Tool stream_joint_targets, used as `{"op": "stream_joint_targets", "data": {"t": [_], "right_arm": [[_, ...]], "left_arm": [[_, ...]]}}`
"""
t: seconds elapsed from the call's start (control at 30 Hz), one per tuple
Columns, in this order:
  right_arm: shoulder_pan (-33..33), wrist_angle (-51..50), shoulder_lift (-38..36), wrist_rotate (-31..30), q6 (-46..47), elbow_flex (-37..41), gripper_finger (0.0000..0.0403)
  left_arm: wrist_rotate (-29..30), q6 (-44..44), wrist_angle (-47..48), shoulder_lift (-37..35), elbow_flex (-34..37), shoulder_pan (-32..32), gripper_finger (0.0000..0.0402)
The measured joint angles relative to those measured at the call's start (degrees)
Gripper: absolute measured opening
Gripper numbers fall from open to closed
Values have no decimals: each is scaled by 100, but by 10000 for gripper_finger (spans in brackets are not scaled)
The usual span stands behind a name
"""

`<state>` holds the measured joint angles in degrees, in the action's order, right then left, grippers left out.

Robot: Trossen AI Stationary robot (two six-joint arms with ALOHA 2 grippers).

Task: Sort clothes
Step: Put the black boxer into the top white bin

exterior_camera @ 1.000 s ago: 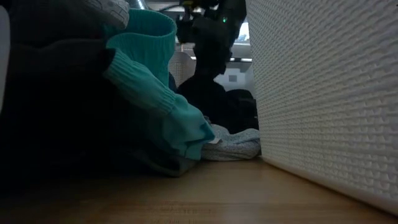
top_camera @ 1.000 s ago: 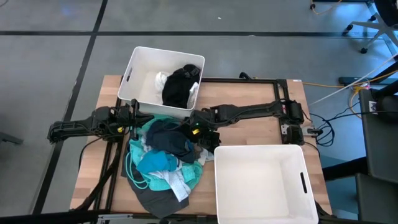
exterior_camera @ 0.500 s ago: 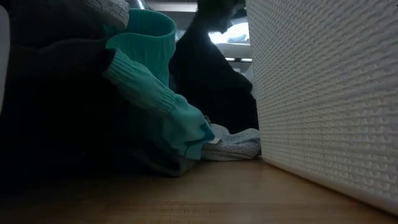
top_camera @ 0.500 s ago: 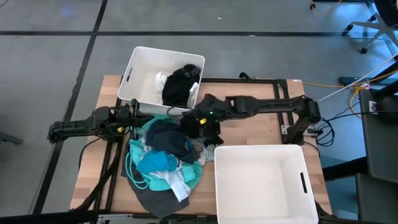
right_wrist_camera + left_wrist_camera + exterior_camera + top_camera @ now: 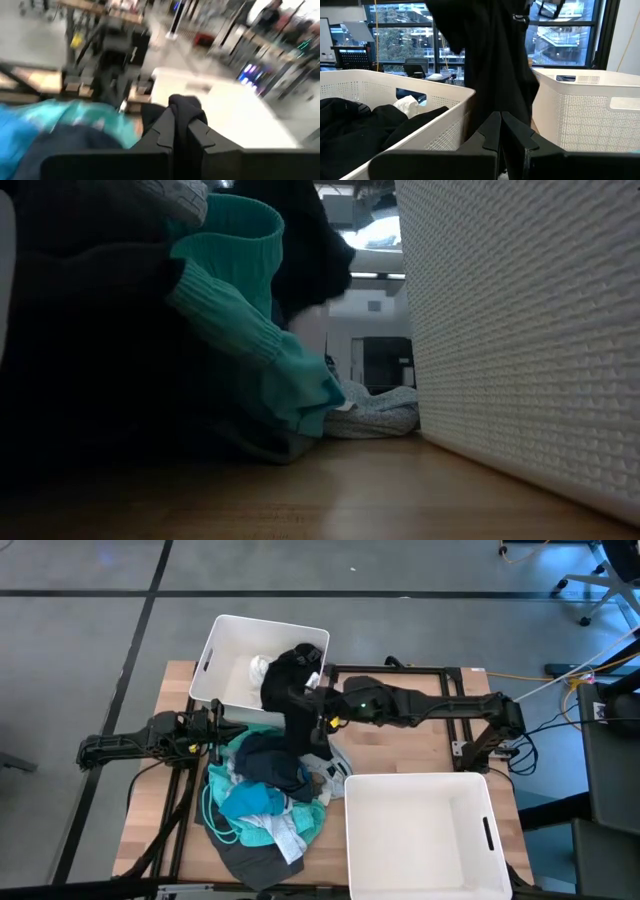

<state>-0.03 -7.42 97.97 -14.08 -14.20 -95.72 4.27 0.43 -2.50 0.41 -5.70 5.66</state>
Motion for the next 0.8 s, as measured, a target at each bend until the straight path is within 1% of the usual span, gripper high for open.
{"op": "stream_joint_targets", "data": {"t": [0.1, 0.27, 0.4, 0.63, 0.8], "right_arm": [[-20, 692, 0, -184, -325, 0, 16], [-149, 1832, 0, -202, -1028, 0, 16], [-387, 2616, -1, -185, -1205, 0, 17], [-1094, 3087, 0, -126, -1133, 0, 17], [-1580, 3293, 230, 261, -716, -7, 17]], "left_arm": [[0, 0, 0, 1, 0, 2, 4], [0, 2, 0, 0, 0, -1, 4], [0, 2, -2, 1, -1, 0, 4], [0, 52, -7, 1, -1, 0, 4], [2, 139, -20, 1, 0, 2, 4]]}}
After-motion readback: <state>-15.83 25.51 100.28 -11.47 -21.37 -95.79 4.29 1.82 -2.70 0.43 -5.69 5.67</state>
